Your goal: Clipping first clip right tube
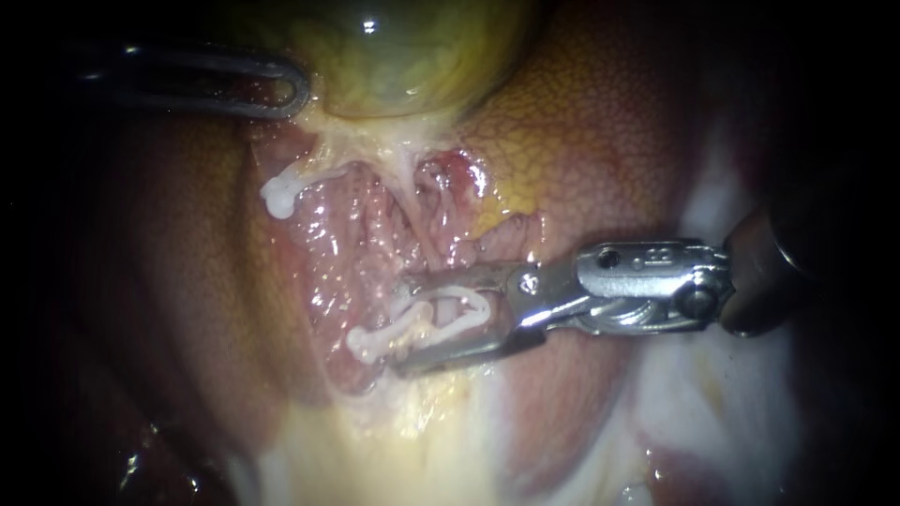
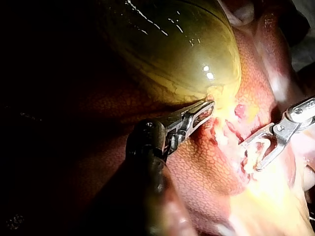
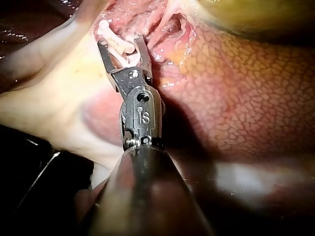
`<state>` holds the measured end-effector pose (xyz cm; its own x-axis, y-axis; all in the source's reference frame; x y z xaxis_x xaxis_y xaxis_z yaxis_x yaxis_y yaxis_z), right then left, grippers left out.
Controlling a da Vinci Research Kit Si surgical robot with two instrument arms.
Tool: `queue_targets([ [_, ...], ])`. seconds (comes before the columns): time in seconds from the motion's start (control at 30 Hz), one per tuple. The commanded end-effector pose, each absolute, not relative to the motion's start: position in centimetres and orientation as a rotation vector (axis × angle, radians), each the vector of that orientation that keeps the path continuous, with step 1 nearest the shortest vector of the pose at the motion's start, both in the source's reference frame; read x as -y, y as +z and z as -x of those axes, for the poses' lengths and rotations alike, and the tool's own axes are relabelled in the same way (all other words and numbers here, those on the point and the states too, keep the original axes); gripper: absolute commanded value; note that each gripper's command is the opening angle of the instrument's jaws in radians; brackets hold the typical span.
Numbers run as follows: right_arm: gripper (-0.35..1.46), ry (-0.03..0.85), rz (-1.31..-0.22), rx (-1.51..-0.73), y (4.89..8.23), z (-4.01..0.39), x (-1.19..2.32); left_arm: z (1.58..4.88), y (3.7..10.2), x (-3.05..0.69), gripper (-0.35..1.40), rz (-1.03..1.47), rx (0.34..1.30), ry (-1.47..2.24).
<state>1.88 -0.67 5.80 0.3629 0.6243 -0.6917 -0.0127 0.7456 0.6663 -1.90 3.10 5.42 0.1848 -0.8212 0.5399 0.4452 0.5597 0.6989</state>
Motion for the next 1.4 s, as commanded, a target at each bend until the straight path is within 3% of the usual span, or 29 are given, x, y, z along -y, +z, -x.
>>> queue_targets([
  [0.03, 0.44, 0.444, -0.630, -1.143, 5.77, -1.87, 0.66, 1.90, 5.43, -3.10, -0.35, -0.433, 1.042, -0.932],
  [0.77, 0.44, 0.414, -0.642, -1.190, 5.22, -1.73, 0.63, 1.90, 5.43, -3.10, -0.35, -0.433, 1.042, -0.932],
  [1.17, 0.44, 0.408, -0.649, -1.194, 5.22, -1.52, 0.60, 1.90, 5.43, -3.10, -0.35, -0.433, 1.042, -0.932],
  [1.4, 0.44, 0.407, -0.646, -1.193, 5.37, -1.41, 0.54, 1.90, 5.42, -3.10, -0.35, -0.433, 1.042, -0.932],
])
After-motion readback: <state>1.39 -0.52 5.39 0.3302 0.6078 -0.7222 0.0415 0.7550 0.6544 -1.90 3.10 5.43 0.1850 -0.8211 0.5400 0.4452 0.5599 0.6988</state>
